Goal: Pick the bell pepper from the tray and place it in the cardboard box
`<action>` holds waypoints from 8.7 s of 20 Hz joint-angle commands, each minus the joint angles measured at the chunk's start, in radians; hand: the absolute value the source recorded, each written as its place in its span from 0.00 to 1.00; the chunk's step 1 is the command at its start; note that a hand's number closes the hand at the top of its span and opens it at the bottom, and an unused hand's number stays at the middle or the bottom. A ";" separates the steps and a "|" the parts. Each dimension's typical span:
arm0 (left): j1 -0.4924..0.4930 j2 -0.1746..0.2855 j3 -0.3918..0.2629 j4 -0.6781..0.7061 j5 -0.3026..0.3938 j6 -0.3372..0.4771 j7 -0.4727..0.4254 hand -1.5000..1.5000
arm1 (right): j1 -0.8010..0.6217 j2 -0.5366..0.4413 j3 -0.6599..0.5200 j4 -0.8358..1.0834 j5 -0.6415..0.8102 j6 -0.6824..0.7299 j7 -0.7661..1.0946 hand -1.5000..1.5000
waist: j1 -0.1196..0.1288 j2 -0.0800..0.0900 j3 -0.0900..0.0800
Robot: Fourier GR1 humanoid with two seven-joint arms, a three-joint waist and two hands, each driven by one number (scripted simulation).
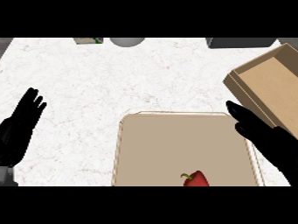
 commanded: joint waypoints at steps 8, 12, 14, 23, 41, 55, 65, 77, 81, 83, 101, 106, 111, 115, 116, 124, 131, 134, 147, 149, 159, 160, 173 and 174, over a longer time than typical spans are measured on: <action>0.011 0.032 0.048 -0.013 0.049 -0.031 0.049 0.50 | 0.101 -0.351 0.085 -0.293 0.525 0.163 0.257 0.00 | -0.007 -0.003 -0.005; -0.001 0.038 0.043 -0.026 0.039 -0.026 0.064 0.50 | 0.080 -0.398 0.189 -0.365 0.629 0.248 0.441 0.00 | 0.001 -0.004 -0.007; -0.007 0.014 0.018 -0.040 0.040 -0.018 0.082 0.50 | 0.050 -0.425 0.216 -0.364 0.619 0.301 0.521 0.00 | 0.009 0.000 -0.006; -0.047 0.000 0.014 -0.042 0.014 -0.003 0.090 0.50 | -0.038 -0.283 0.535 -0.350 0.649 0.451 0.954 0.00 | 0.017 0.006 -0.003; -0.018 -0.075 0.020 -0.099 -0.050 -0.019 0.118 0.50 | -0.063 -0.046 0.691 -0.202 0.774 0.591 1.077 0.00 | 0.027 0.011 0.001; -0.046 -0.069 0.125 -0.040 -0.041 -0.109 0.129 0.50 | -0.063 0.079 0.733 -0.076 0.978 0.598 0.993 0.00 | 0.027 0.012 0.000; 0.041 -0.109 0.137 -0.067 -0.065 -0.163 0.074 0.50 | -0.043 0.096 0.672 0.011 1.051 0.601 0.946 0.00 | 0.029 0.012 0.000; -0.031 -0.094 0.186 -0.017 -0.079 -0.193 0.122 0.50 | -0.029 0.128 0.647 0.134 1.142 0.582 0.861 0.00 | 0.030 0.012 0.000; -0.034 -0.157 0.127 -0.104 -0.122 -0.131 0.180 0.50 | -0.026 0.132 0.603 0.133 1.140 0.602 0.821 0.00 | 0.028 0.012 0.000; -0.018 -0.128 0.170 -0.118 -0.098 -0.163 0.182 0.50 | -0.022 0.176 0.639 0.219 1.190 0.548 0.832 0.00 | 0.030 0.012 0.000; -0.078 -0.133 0.205 -0.055 -0.108 -0.201 0.197 0.50 | -0.058 0.157 0.575 0.301 1.263 0.438 0.610 1.00 | 0.030 0.012 0.000; -0.079 -0.170 0.193 0.003 -0.152 -0.194 0.134 0.50 | -0.030 0.168 0.572 0.242 1.289 0.475 0.581 1.00 | 0.027 0.012 0.000; -0.038 -0.164 0.204 -0.081 -0.113 -0.201 0.168 0.50 | 0.003 0.295 0.180 0.372 1.073 0.380 0.671 1.00 | 0.028 0.023 0.004; -0.060 -0.171 0.188 -0.045 -0.144 -0.197 0.137 0.50 | -0.088 0.404 -0.066 0.455 0.945 0.385 0.735 1.00 | 0.029 0.029 0.002; -0.062 -0.114 0.247 -0.063 -0.080 -0.232 0.186 0.50 | -0.091 0.403 -0.083 0.494 0.957 0.353 0.748 1.00 | 0.040 0.020 0.002; 0.005 -0.172 0.192 -0.097 -0.128 -0.222 0.166 0.50 | -0.286 0.404 -0.117 0.496 1.005 0.295 0.772 1.00 | 0.035 0.011 0.000; -0.051 -0.171 0.203 -0.026 -0.161 -0.197 0.133 0.50 | -0.378 0.400 -0.132 0.187 1.024 0.389 0.886 1.00 | 0.022 0.009 -0.001; -0.062 -0.145 0.228 -0.063 -0.112 -0.213 0.194 0.50 | -0.468 0.387 -0.199 0.132 1.053 0.389 0.958 1.00 | 0.026 0.008 -0.001; -0.071 -0.186 0.209 -0.035 -0.149 -0.195 0.155 0.50 | -0.584 0.182 -0.521 0.205 0.966 0.424 0.932 1.00 | 0.028 0.013 0.000; -0.029 -0.187 0.203 -0.067 -0.146 -0.210 0.165 0.50 | -0.593 0.126 -0.523 0.211 0.960 0.506 0.932 1.00 | 0.030 0.012 0.000; -0.027 -0.194 0.190 -0.152 -0.150 -0.198 0.226 0.50 | -0.476 0.058 -0.579 0.523 0.956 0.155 0.646 1.00 | 0.035 0.014 0.000; -0.002 -0.193 0.207 -0.043 -0.159 -0.246 0.104 0.50 | -0.486 0.012 -0.634 0.550 0.904 0.185 0.603 1.00 | 0.032 0.014 0.000; -0.024 -0.212 0.190 -0.104 -0.159 -0.214 0.173 0.50 | -0.459 0.072 -0.683 0.947 0.866 0.074 0.590 0.00 | 0.039 0.014 0.001; -0.056 -0.177 0.228 -0.014 -0.151 -0.239 0.141 0.50 | -0.403 0.080 -0.681 0.940 0.859 0.059 0.555 0.00 | 0.030 0.015 0.000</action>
